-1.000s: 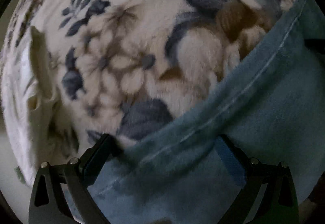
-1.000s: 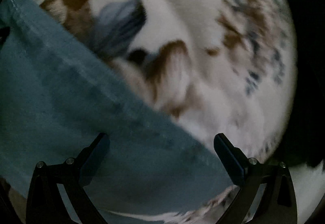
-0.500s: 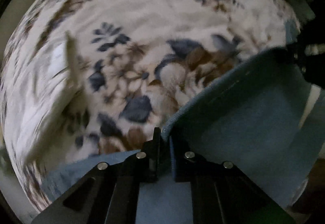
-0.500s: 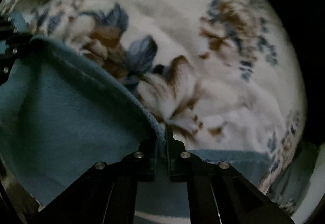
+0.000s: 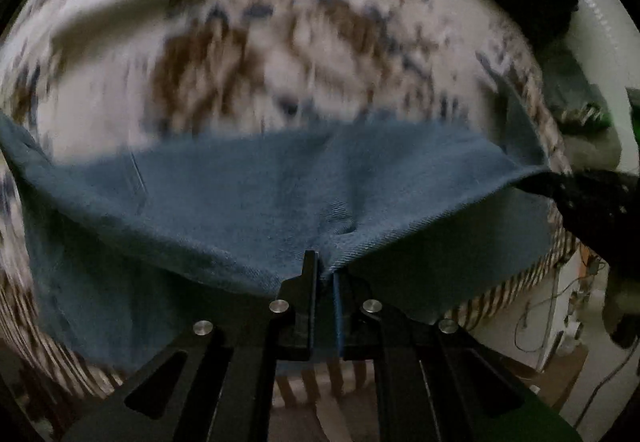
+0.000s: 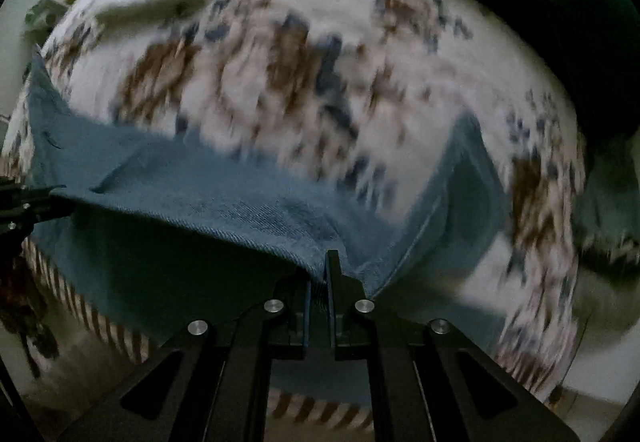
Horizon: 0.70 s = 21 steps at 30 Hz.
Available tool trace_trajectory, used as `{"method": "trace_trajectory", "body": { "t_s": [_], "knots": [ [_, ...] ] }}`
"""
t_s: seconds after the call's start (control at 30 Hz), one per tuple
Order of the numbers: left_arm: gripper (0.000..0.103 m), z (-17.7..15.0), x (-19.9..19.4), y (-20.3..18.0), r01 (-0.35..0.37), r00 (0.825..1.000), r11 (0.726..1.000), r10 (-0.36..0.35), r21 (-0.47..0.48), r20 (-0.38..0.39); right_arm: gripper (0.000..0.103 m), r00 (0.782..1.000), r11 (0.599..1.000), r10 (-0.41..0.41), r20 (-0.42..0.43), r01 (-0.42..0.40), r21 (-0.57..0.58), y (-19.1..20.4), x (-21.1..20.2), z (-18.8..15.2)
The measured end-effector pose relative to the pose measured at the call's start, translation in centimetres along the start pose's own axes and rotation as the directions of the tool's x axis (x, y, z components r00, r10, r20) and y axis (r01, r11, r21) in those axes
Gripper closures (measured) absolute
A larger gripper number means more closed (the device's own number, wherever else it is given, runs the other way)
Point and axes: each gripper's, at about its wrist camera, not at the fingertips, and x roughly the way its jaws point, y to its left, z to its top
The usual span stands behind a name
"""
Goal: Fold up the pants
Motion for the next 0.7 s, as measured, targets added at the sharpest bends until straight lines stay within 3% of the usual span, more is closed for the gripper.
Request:
{"method": "trace_trajectory", "body": {
  "t_s": [0.13,0.27,0.37,0.4,0.47,0.5,0.53,0.6,0.7],
  "knots": [
    [0.099,-2.9,5.6,-0.4,0.015,0.997,0.997,-0.022,-0.081,-0.079,0.097,0.996,0.997,-0.042,-0.077,0.037,-0.065,2.6,4.1,-5.8],
    [0.099,-5.5,10.4,0.7,0.02,0.99,0.994,-0.034,-0.109,-0.134,0.097,0.989,0.994,-0.074,-0.13,0.063,-0.086,4.4,7.4,-8.7],
    [0.094,-5.5,10.6,1.2,0.03,0.99,0.994,-0.043,-0.105,-0.131,0.093,0.98,0.995,-0.092,-0.176,0.083,-0.056,5.2,8.8,-9.8],
    [0.092,-5.5,10.1,1.4,0.035,0.99,0.993,-0.05,-0.11,-0.132,0.088,0.975,0.996,-0.082,-0.208,0.076,-0.036,5.3,8.9,-9.9],
    [0.077,-5.6,8.7,1.9,0.031,0.988,0.992,-0.049,-0.122,-0.145,0.063,0.972,1.0,-0.021,-0.236,0.026,0.018,5.2,8.1,-9.8],
    [0.061,-5.8,7.8,2.3,0.021,0.988,0.991,-0.042,-0.134,-0.149,0.037,0.972,0.997,0.05,-0.231,-0.033,0.075,5.0,7.1,-9.8],
    [0.038,-5.9,6.7,2.7,0.034,0.989,0.989,-0.054,-0.145,-0.141,0.02,0.973,0.989,0.104,-0.207,-0.078,0.128,4.8,5.9,-9.8],
    [0.018,-6.1,4.2,3.7,0.014,0.996,0.988,-0.027,-0.153,-0.087,0.017,0.985,0.96,0.146,-0.091,-0.119,0.253,4.1,2.0,-9.8],
    [0.015,-5.1,1.0,4.6,-0.05,0.998,0.985,0.053,-0.165,0.014,0.017,0.996,0.917,0.092,-0.008,-0.082,0.391,2.4,-1.1,-9.0]
  ]
}}
